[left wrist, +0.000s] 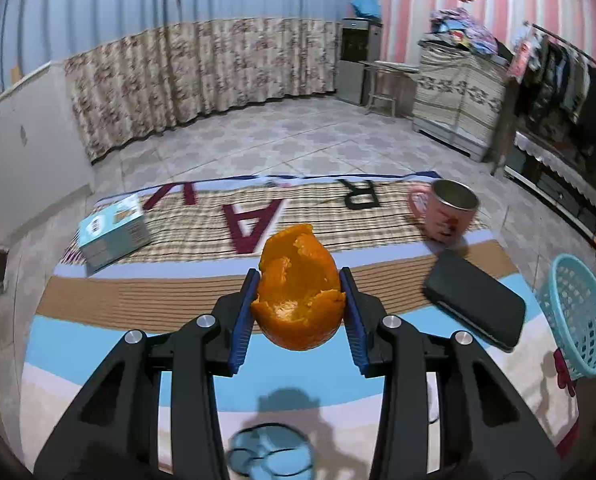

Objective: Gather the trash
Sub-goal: 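Carry the orange and orange lid over the basket with both tools, then open both tools to drop the orange and lid into the basket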

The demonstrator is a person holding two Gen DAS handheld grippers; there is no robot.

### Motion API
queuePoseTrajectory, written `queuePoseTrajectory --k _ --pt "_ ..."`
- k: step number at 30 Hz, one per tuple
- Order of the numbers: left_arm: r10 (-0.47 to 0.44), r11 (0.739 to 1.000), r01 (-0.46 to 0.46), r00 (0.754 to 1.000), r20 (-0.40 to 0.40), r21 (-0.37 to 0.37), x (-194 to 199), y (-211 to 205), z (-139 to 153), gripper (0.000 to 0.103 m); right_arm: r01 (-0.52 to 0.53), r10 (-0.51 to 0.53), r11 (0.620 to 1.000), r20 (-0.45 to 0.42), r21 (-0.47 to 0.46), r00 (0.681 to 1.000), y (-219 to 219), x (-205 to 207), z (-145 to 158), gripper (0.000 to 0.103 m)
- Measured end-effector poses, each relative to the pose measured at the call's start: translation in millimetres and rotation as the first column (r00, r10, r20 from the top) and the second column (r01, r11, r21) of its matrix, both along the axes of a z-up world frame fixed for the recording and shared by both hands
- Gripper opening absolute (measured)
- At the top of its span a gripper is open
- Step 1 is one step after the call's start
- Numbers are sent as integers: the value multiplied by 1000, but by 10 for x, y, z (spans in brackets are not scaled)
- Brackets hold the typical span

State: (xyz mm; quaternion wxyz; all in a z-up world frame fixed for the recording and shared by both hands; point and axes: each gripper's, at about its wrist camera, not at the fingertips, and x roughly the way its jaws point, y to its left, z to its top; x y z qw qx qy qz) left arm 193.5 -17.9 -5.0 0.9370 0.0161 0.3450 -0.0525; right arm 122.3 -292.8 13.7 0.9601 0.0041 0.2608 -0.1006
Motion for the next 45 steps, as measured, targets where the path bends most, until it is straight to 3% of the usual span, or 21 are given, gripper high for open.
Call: queuePoseTrajectory --k 8,14,21,27,33,38,42,45 --pt "-111 994 111 994 21 -5 -112 -777 -28 39 116 -116 993 -18 -6 993 -508 -128 -40 40" --pt "-212 976 213 977 36 -39 -221 -1438 -80 39 201 -200 978 -25 51 980 -998 -270 -133 40" --pt "-360 928 361 932 32 -91 -361 -2315 -225 39 308 -306 947 -45 90 951 -1522 -515 -293 40" --pt "-470 879 471 882 35 -73 -526 -2987 -391 39 369 -364 923 -60 109 929 -1811 -629 -429 40" --pt "-527 849 526 850 -2 -56 -576 -3270 -597 39 385 -378 913 -75 133 923 -1944 -663 -545 40" --pt "-543 840 543 840 -1 -20 -550 -3341 -629 42 378 -370 917 -80 130 926 -1902 -627 -574 40" --pt "-538 843 538 843 23 3 -556 -3338 -588 67 379 -371 916 -83 129 925 -1888 -625 -577 40" --pt "-525 851 525 850 34 6 -546 -3274 -545 74 378 -370 917 -83 128 925 -1874 -623 -584 40"
